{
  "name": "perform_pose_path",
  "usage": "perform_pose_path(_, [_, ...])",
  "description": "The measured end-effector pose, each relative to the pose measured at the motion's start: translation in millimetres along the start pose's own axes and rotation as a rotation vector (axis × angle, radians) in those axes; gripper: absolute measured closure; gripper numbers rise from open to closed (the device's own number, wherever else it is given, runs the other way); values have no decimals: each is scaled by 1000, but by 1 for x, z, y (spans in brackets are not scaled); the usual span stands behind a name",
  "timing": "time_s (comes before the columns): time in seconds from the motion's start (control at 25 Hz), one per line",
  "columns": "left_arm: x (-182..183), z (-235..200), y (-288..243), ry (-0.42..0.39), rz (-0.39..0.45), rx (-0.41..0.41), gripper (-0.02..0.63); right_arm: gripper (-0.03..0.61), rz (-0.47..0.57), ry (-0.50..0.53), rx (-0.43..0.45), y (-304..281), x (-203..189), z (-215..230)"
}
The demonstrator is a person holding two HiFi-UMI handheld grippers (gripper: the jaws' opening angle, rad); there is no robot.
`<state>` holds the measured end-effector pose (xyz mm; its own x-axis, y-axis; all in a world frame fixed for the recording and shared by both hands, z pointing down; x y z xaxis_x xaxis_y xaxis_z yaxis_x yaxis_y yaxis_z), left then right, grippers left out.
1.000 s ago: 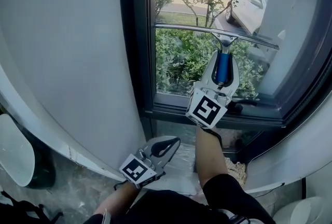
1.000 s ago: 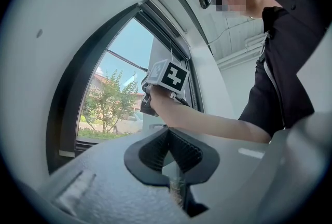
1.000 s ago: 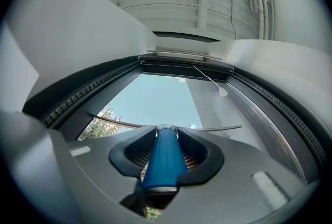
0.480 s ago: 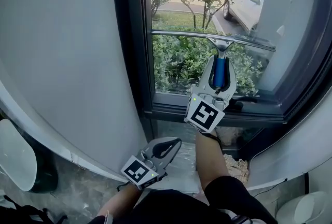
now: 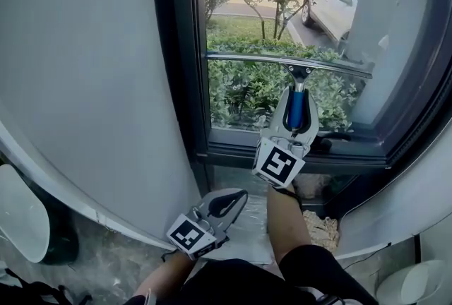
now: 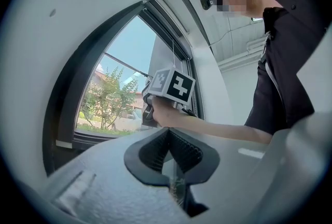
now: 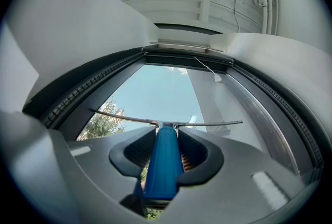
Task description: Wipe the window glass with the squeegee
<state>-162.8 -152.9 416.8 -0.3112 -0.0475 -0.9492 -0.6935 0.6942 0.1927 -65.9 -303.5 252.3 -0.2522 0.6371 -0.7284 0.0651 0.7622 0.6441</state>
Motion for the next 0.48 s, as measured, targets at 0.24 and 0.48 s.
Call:
perform_pose_path(0.24, [-2,-3,2,5,-3,9,615,445,-17,4,13,5,-10,-1])
perform_pose_path(0.48, [-4,-5,2,8,-6,12,615,445,-15,12,24,10,-12,-1])
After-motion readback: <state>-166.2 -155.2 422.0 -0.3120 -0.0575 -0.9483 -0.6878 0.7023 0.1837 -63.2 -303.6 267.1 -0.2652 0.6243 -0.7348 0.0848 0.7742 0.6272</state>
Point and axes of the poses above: the fingertips, and each gripper's own axes: y backward along the fingers, z to its right, x out of its top, the point moved 4 cm from there along y, backward along the fingers, and after that the axes turned 12 degrees about y, right-handed, at the moved point
